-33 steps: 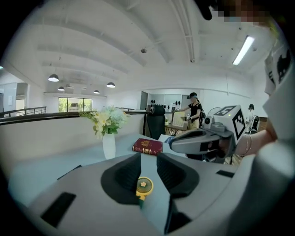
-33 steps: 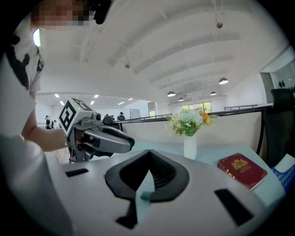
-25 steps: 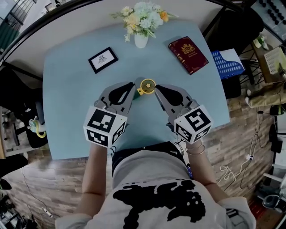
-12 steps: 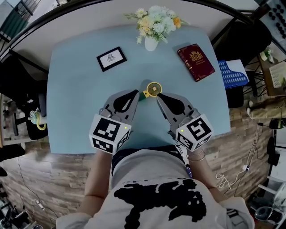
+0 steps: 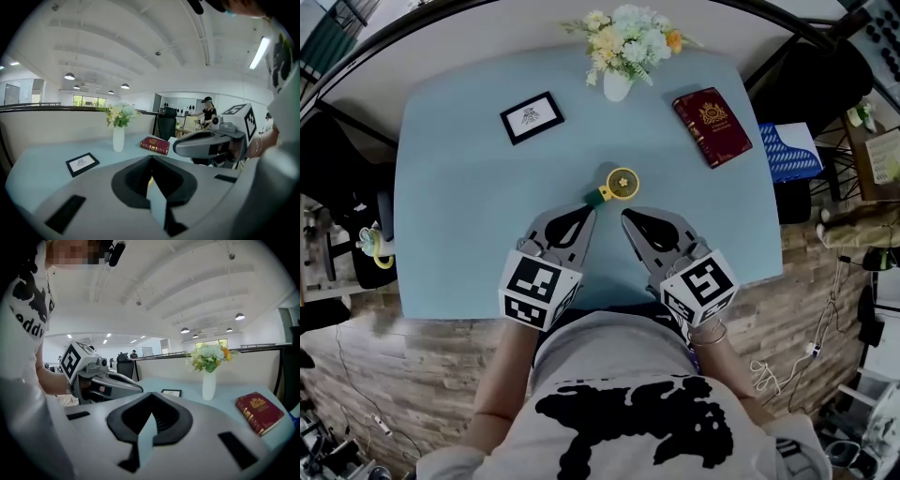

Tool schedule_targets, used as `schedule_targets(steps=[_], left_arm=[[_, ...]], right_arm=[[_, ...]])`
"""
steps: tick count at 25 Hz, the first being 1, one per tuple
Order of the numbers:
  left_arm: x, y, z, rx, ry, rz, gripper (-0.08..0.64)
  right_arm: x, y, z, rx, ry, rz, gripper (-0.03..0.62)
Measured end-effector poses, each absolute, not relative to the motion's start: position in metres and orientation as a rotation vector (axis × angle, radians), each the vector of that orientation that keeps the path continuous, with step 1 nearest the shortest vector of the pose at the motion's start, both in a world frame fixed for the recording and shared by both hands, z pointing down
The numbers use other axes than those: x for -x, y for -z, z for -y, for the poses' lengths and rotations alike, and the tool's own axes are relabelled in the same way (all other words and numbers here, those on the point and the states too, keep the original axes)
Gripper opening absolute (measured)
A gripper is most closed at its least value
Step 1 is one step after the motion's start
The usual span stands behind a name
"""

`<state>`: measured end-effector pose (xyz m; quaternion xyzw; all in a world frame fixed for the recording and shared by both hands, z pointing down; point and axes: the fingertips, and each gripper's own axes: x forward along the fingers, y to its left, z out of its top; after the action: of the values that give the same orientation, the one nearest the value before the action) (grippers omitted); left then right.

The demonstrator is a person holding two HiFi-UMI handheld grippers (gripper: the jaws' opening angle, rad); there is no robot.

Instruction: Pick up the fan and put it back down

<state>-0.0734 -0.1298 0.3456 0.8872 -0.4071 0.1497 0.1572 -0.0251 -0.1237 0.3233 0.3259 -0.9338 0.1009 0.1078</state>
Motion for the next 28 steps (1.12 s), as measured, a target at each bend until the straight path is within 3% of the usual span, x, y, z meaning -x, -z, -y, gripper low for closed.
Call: schedule_targets(steps=[28], left_arm=[[0.075, -0.364, 0.122, -2.480, -0.400, 1.131, 0.011]], right_arm=[[0.025, -0.338, 0.116, -0.986, -0.357, 2.726, 0.005]])
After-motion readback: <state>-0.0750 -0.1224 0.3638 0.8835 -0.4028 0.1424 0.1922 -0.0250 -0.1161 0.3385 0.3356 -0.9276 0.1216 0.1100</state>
